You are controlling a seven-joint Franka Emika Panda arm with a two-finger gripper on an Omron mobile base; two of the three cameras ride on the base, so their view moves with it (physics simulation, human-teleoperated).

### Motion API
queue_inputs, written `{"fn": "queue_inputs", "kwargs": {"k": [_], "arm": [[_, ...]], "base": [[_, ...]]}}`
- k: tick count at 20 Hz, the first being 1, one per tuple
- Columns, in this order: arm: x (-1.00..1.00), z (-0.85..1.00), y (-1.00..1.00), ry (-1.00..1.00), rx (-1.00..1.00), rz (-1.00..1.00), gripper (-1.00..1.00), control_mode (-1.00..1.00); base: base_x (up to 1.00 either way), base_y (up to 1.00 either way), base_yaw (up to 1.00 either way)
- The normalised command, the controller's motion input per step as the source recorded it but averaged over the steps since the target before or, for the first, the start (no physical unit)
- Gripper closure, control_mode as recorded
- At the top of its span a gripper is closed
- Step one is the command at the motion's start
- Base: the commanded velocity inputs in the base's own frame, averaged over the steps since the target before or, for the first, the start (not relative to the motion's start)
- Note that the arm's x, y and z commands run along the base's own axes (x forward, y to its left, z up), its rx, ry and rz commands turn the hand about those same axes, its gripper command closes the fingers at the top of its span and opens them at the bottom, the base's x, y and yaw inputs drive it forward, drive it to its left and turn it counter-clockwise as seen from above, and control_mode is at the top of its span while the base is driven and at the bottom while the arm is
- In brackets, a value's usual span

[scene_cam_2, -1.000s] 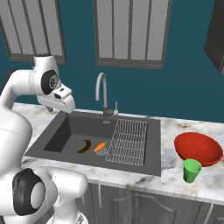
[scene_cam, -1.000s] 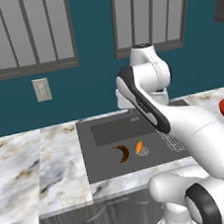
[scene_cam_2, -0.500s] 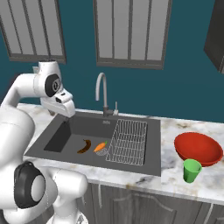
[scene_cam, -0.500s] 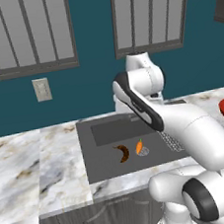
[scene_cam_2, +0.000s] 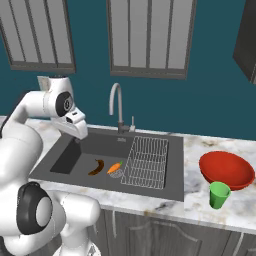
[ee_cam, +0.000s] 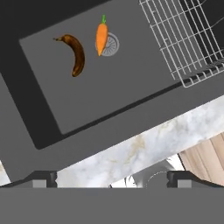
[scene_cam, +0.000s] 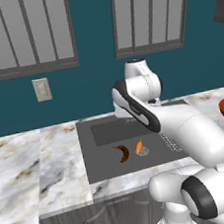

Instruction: Remove the carrot and banana from the sink. Then move the bowl and cup from the counter to the sink for washing.

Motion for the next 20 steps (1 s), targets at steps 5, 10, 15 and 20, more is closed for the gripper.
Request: {"fn": "queue_inputs", "kwargs": {"k": [5, 10, 15, 20], "arm": [[0.07, -0.27, -0.01, 0.00, 0.00, 0.00, -1.00, -1.00], [0.08, -0.24, 0.00, -0.05, 0.01, 0.00, -1.00, -1.00], [0.13, -0.20, 0.00, -0.04, 0.02, 0.00, -1.00, -1.00], [0.12, -0.20, 0.00, -0.04, 0.02, 0.00, -1.00, -1.00]], "base": [[0.00, 0.00, 0.00], [0.00, 0.00, 0.00], [0.00, 0.00, 0.00], [0.00, 0.00, 0.00]]}}
